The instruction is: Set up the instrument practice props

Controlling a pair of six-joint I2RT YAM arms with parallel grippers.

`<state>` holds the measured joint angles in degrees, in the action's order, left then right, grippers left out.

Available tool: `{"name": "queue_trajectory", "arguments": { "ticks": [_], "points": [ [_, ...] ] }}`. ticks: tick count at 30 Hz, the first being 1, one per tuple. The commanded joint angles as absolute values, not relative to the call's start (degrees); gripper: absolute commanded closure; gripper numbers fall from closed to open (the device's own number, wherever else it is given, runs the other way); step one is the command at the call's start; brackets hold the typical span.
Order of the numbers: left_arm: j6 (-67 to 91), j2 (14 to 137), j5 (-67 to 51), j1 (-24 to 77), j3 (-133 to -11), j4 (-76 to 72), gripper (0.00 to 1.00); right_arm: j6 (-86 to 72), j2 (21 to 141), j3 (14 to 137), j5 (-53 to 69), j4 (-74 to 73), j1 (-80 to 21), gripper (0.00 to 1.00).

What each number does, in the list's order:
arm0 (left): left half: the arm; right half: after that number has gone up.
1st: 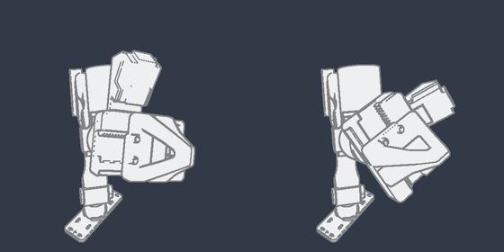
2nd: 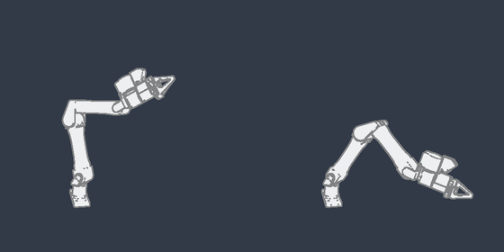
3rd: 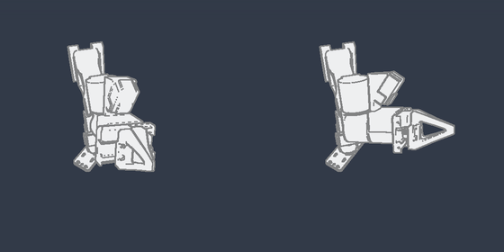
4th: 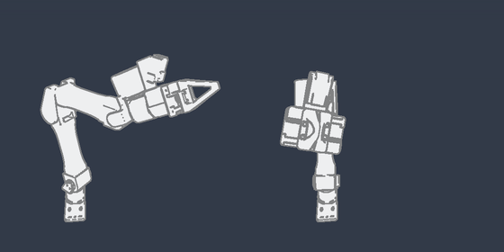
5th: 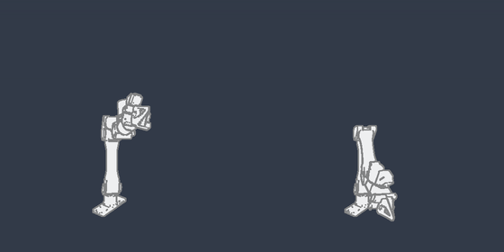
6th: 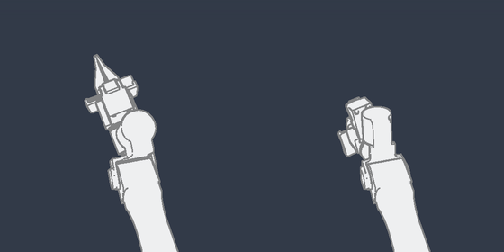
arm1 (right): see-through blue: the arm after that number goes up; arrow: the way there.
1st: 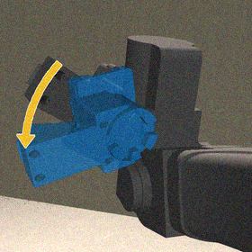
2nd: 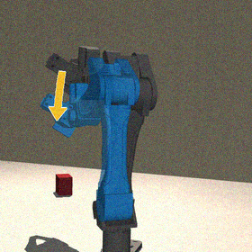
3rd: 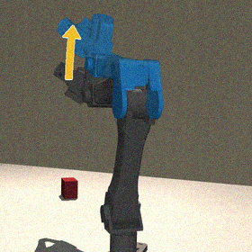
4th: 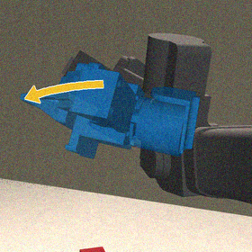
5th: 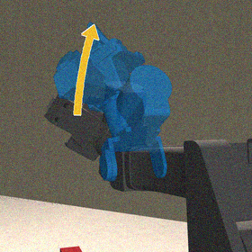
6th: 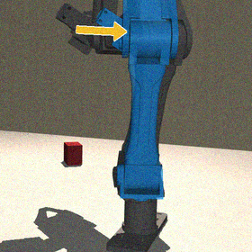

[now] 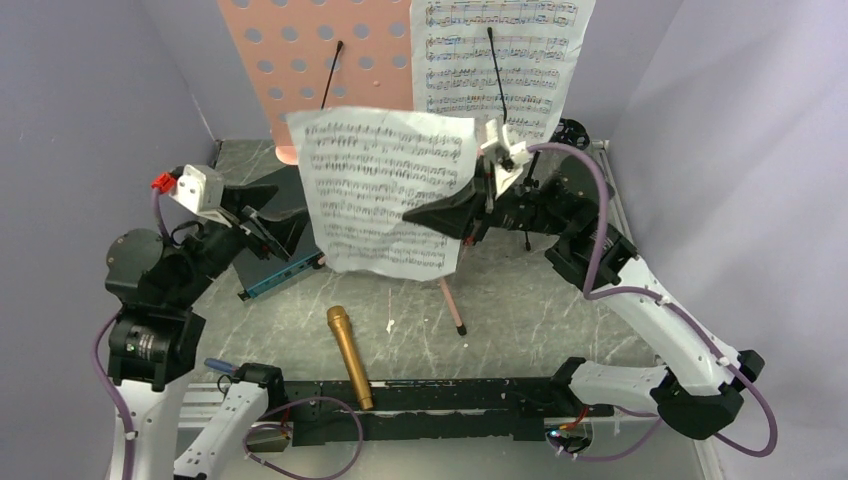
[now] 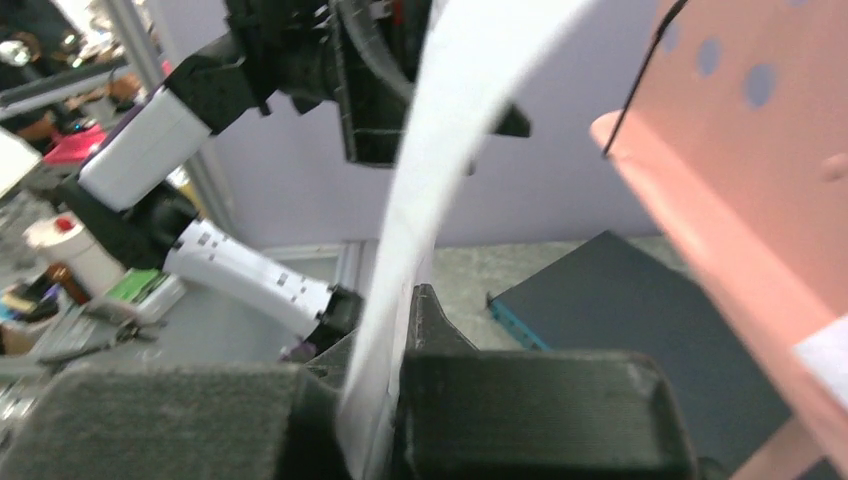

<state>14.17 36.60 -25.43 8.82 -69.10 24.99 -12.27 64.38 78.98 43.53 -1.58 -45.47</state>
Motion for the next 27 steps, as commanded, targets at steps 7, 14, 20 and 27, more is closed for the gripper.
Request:
{"name": "queue_trajectory", "arguments": {
  "ticks": [7, 14, 20, 27],
  "points": [
    [14.16, 43.71, -32.58, 8.53, -83.72, 27.30, 0.18, -10.74, 65.63, 92.04, 27.76, -7.68, -45.70, 1.00],
    [16.79, 49.45, -35.81, 8.53, -90.68, 25.87, 0.24, -8.45, 67.12, 98.68, 20.06, -11.47, -45.64, 1.00],
    [18.63, 53.72, -38.25, 8.53, -94.08, 23.72, 0.26, -7.58, 68.24, 102.04, 16.78, -12.50, -45.46, 1.00],
    [19.71, 57.62, -37.67, 8.53, -96.17, 20.74, 0.33, -7.33, 70.19, 105.42, 18.87, -13.17, -44.31, 1.00]
  ]
}}
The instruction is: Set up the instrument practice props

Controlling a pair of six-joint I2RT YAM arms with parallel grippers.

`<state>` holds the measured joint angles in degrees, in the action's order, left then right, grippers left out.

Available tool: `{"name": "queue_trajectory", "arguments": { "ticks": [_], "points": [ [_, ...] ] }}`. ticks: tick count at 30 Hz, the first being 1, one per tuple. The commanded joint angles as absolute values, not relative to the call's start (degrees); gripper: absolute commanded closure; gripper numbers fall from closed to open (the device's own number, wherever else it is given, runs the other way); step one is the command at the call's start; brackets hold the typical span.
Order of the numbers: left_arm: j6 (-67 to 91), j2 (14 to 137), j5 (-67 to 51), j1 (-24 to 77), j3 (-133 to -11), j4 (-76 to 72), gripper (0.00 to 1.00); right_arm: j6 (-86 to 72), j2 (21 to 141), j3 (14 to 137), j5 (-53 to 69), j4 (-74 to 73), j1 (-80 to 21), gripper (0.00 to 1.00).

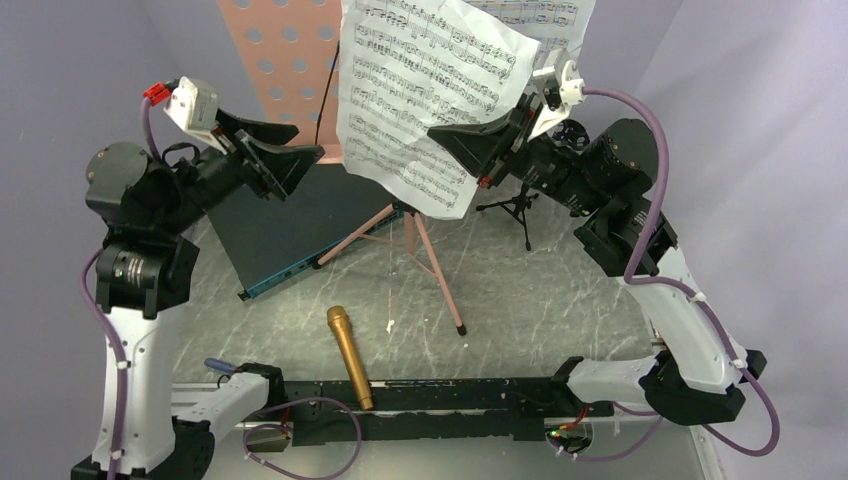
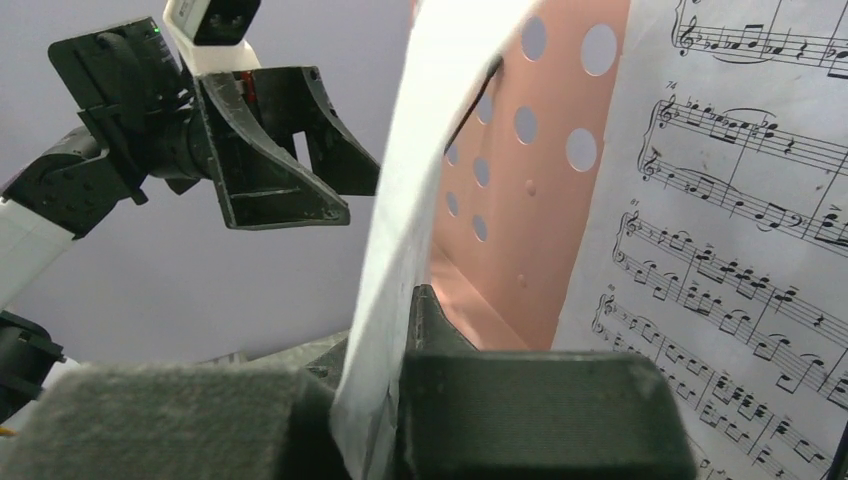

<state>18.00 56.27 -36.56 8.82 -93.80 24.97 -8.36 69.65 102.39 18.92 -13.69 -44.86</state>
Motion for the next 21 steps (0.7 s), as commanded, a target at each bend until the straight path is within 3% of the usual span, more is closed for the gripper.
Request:
{"name": "queue_trajectory", "arguments": {
  "ticks": [1, 21],
  "points": [
    [19.84, 58.07, -37.36, 8.53, -96.28, 20.25, 0.33, -6.97, 70.41, 105.90, 19.37, -13.27, -44.17, 1.00],
    [23.81, 62.87, -39.49, 8.53, -96.71, 11.19, 0.44, -3.83, 71.84, 110.14, 15.65, -12.19, -43.71, 1.00]
  ]
}}
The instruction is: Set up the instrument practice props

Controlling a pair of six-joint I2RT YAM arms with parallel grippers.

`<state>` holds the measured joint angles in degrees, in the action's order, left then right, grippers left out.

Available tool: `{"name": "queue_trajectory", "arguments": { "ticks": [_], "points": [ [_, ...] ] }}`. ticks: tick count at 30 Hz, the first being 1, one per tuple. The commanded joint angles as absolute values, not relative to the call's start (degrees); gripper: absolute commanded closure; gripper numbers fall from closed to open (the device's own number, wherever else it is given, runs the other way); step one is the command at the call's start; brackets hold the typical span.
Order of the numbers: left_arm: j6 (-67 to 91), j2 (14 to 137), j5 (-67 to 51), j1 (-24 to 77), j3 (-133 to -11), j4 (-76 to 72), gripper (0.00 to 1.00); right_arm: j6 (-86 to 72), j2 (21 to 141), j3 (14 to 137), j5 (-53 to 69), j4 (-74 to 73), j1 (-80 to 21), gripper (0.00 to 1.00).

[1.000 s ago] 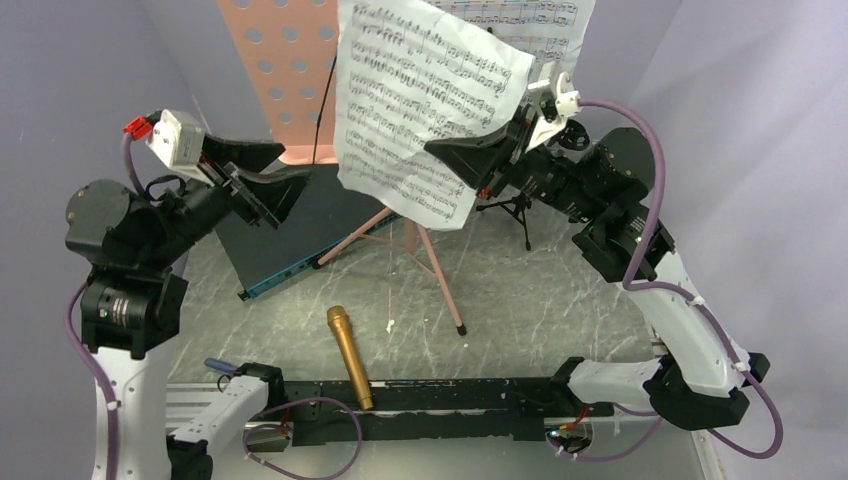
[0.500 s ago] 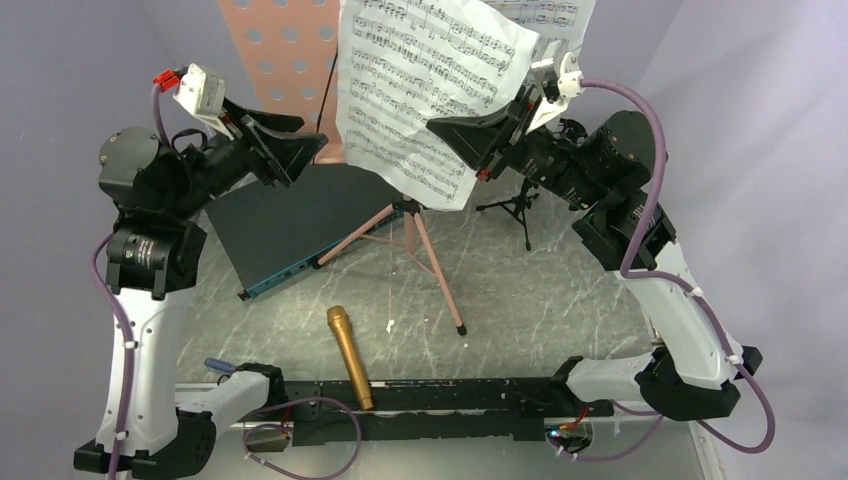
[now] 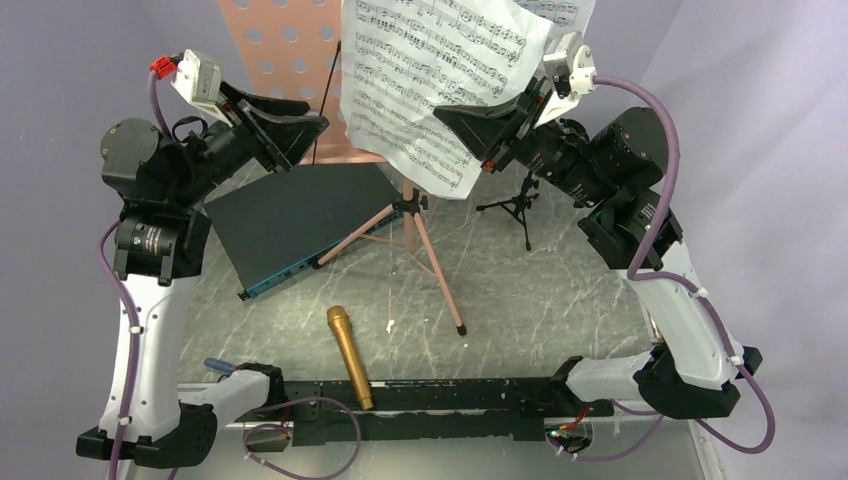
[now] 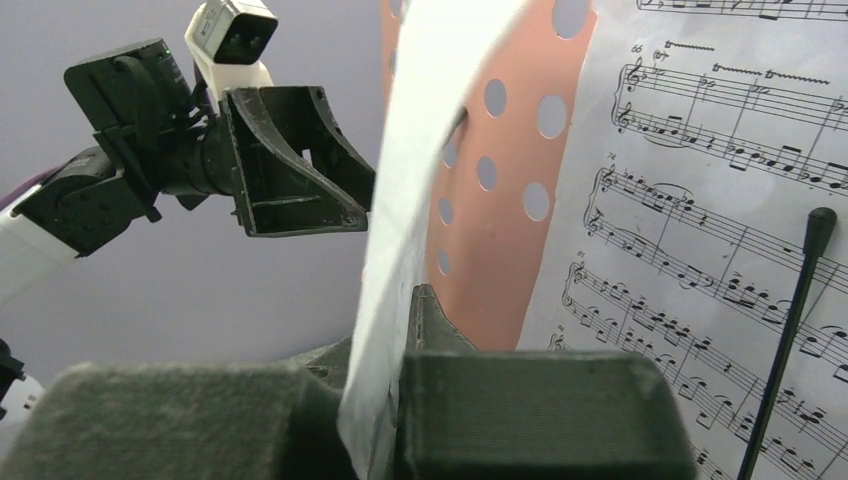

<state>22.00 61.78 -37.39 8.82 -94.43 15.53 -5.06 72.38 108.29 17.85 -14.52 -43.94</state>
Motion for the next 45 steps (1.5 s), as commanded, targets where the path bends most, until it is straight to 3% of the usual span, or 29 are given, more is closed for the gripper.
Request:
{"name": "queue_trajectory", "arguments": {
  "ticks": [1, 36, 45],
  "points": [
    [23.97, 63.07, -39.69, 8.53, -96.76, 10.90, 0.45, -3.72, 71.85, 110.12, 15.29, -11.93, -43.69, 1.00],
    [28.24, 66.17, -43.09, 8.59, -94.95, 4.02, 0.67, -3.00, 74.44, 112.77, 14.80, -9.66, -43.69, 1.00],
    [27.36, 64.88, -41.40, 8.54, -93.67, 3.88, 0.89, -3.07, 73.75, 111.39, 13.65, -8.73, -43.72, 1.00]
  ]
}}
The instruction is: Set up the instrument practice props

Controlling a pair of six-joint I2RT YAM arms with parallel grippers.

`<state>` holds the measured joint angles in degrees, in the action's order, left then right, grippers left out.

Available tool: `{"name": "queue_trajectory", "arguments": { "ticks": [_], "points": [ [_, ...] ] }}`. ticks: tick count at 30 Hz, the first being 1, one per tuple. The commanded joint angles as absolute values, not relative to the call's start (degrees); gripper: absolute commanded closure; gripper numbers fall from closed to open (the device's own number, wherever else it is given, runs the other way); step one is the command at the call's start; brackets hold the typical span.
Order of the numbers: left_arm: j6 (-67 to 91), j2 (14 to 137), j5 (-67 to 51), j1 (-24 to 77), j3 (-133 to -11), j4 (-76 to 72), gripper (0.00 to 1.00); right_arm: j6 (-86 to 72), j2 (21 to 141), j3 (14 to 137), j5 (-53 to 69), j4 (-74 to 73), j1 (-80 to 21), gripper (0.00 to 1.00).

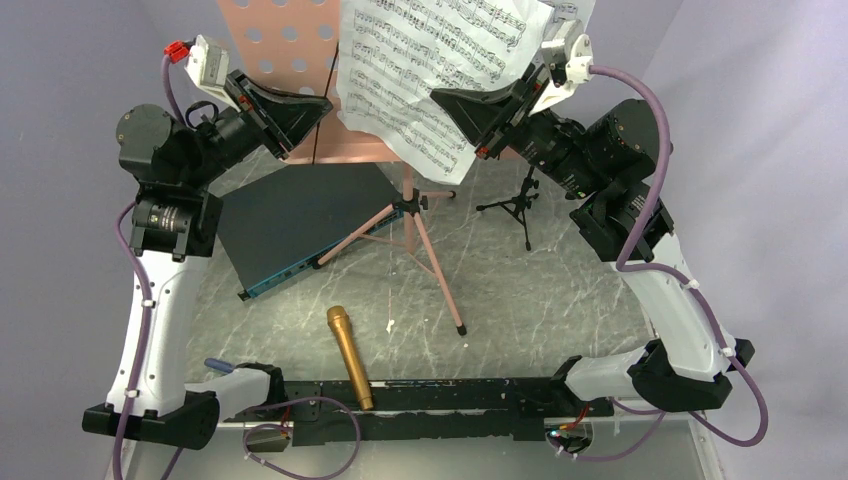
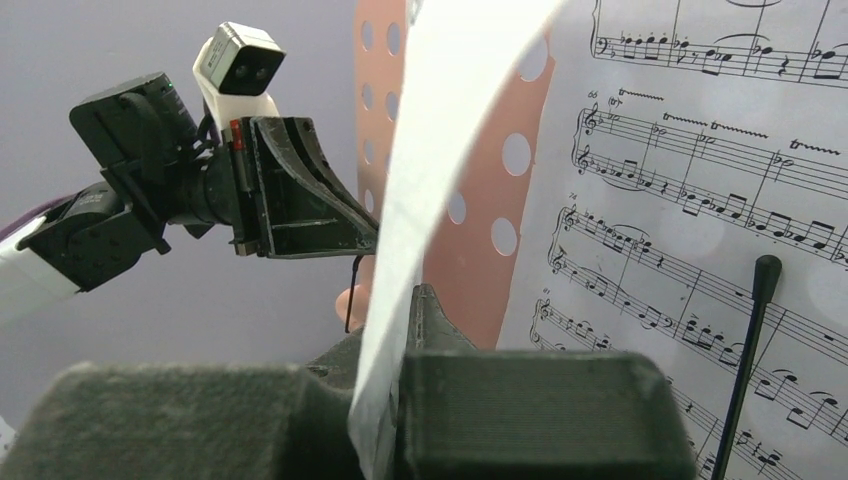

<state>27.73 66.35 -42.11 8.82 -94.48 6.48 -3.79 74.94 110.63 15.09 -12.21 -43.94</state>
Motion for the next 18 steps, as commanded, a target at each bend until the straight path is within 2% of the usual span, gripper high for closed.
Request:
{"name": "queue_trajectory", "arguments": {
  "ticks": [1, 3, 18],
  "points": [
    [27.23, 64.79, -41.35, 8.54, -93.61, 4.00, 0.92, -2.98, 73.67, 111.29, 13.48, -8.78, -43.69, 1.00],
    [26.80, 64.58, -40.92, 8.60, -93.60, 4.64, 0.97, -2.79, 73.57, 111.14, 13.08, -8.79, -43.76, 1.00],
    [28.64, 63.64, -42.07, 8.54, -90.76, 0.40, 0.97, -2.81, 73.33, 109.90, 8.24, -7.87, -43.70, 1.00]
  ]
}}
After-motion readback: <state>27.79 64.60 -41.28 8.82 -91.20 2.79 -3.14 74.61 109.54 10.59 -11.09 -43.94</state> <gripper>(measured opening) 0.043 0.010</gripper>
